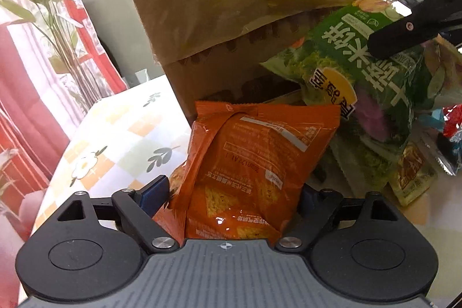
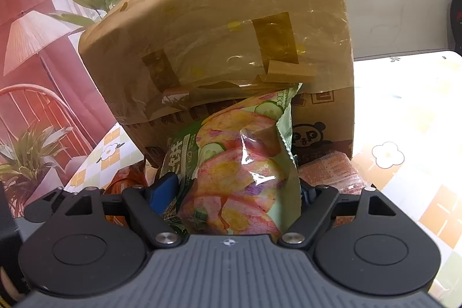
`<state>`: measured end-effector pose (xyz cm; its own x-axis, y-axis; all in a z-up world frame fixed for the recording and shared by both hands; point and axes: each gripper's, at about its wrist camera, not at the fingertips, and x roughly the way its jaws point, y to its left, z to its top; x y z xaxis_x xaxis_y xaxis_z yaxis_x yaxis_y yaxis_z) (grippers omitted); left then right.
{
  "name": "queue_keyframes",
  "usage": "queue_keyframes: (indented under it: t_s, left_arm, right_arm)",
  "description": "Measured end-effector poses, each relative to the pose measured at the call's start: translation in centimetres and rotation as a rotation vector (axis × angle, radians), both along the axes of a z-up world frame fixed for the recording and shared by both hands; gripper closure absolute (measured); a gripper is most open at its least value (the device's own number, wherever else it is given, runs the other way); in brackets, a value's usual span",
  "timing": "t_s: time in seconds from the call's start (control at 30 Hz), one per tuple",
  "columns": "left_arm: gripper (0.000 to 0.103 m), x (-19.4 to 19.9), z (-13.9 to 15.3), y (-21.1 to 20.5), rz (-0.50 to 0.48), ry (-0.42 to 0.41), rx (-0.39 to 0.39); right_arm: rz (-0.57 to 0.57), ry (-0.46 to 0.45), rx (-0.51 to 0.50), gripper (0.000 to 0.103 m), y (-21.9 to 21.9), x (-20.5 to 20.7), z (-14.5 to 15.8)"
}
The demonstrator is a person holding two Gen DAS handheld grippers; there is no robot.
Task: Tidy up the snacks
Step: 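Grasp the orange packet with the left tool while the right tool grasps the cucumber chip bag, then lift both snacks over the box and open both tools to drop them in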
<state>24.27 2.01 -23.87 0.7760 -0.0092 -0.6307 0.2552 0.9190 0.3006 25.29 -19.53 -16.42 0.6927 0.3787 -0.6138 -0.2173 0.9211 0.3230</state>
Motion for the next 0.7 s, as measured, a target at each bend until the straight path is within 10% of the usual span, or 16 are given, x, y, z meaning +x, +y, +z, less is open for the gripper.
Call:
queue_keyframes:
  t_s: [0.1,0.33,0.7]
  left_arm:
    - [0.037,-0.1,0.8,0.5,-0.004,-0.034,-0.045]
    - [0.04,-1.6,4.6,3.6,0.029,-0.07,-0.276]
    - [0.041,-4.3,9.9,4.8,-0.014,-0.152,-0.436]
  right_arm:
    - [0.002,0.01,0.014,0.022,-0.2,0.2,0.0]
    - [0.062,-0.031,0.032,0.038,-0.1,-0.7,1.4]
    - [0.112,-0.175,0.019,0.044,-0.4,-3.8,5.0]
